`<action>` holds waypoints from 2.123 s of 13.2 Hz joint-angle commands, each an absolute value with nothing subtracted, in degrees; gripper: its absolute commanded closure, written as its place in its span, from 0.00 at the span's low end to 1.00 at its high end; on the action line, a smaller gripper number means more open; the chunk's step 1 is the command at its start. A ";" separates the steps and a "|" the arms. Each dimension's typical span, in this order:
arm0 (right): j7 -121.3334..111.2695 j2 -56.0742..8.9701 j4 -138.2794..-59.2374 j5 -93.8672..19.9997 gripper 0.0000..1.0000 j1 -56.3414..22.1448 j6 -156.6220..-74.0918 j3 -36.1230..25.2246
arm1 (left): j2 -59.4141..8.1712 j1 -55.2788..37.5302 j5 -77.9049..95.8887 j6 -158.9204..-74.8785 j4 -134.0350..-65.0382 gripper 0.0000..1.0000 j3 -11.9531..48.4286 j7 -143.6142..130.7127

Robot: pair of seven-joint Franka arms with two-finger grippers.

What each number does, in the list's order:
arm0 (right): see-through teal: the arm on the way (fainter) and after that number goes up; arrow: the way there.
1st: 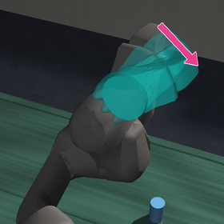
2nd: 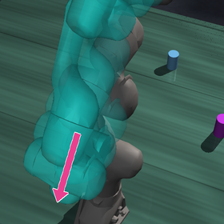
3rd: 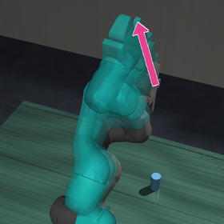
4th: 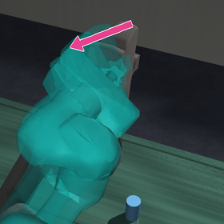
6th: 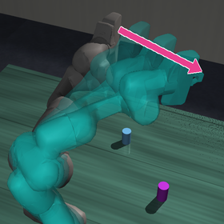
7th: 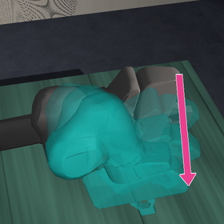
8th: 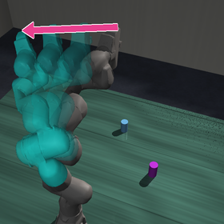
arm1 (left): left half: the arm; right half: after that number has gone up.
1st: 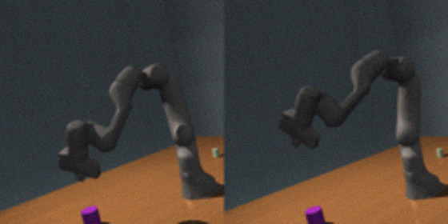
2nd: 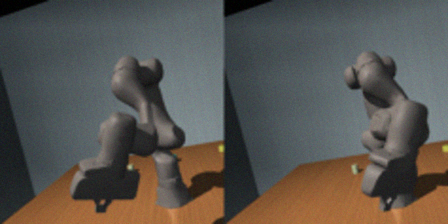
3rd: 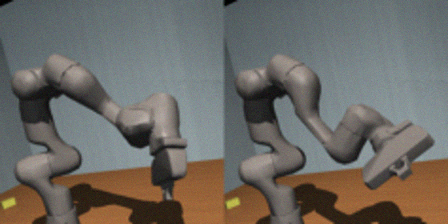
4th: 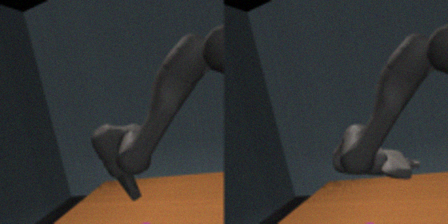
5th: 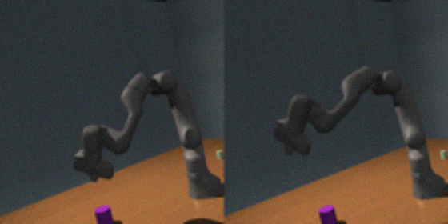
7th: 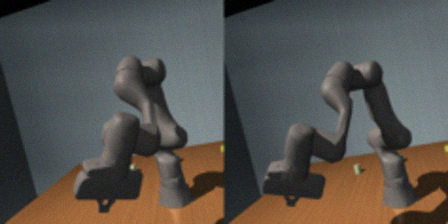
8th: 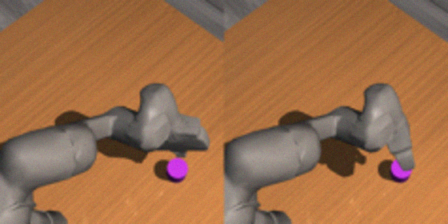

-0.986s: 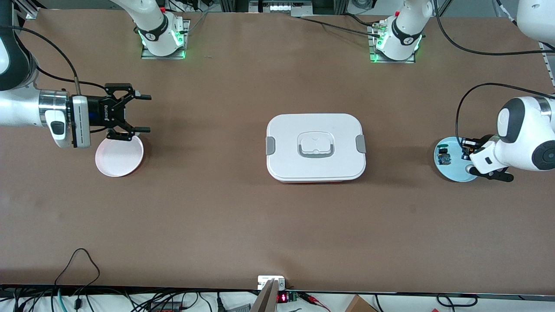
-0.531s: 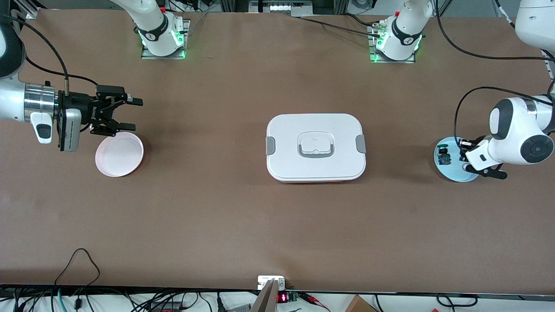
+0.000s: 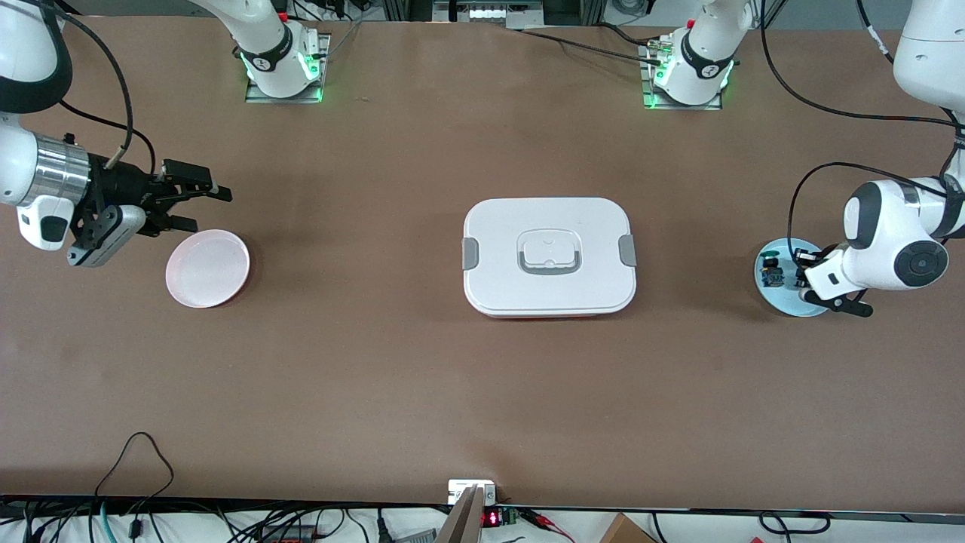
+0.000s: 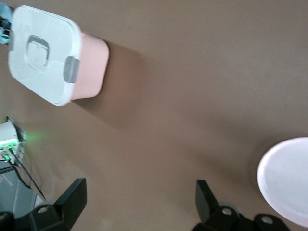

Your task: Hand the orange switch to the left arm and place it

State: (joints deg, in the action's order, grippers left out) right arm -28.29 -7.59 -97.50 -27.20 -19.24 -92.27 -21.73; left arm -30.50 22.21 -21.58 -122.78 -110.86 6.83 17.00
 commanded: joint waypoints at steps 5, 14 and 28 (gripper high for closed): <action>-5.97 -7.21 -93.35 -4.83 0.00 -19.16 -89.04 -12.58 | -29.28 22.68 -22.94 -120.34 -106.88 0.00 8.17 18.72; -3.44 -8.26 -92.82 2.11 0.00 -7.12 -94.57 -10.55 | -24.35 22.59 -19.18 -83.53 -76.32 0.00 23.55 18.81; -1.31 1.58 -105.38 2.20 0.00 -9.93 -103.90 -11.07 | 3.23 26.72 -1.23 -75.55 -90.75 0.00 23.73 9.14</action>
State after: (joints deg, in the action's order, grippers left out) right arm 0.02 0.53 -105.00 1.70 -9.96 -104.63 -11.32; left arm -2.09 24.32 -3.26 -69.93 -80.89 23.58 9.36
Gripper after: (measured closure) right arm 0.000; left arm 0.000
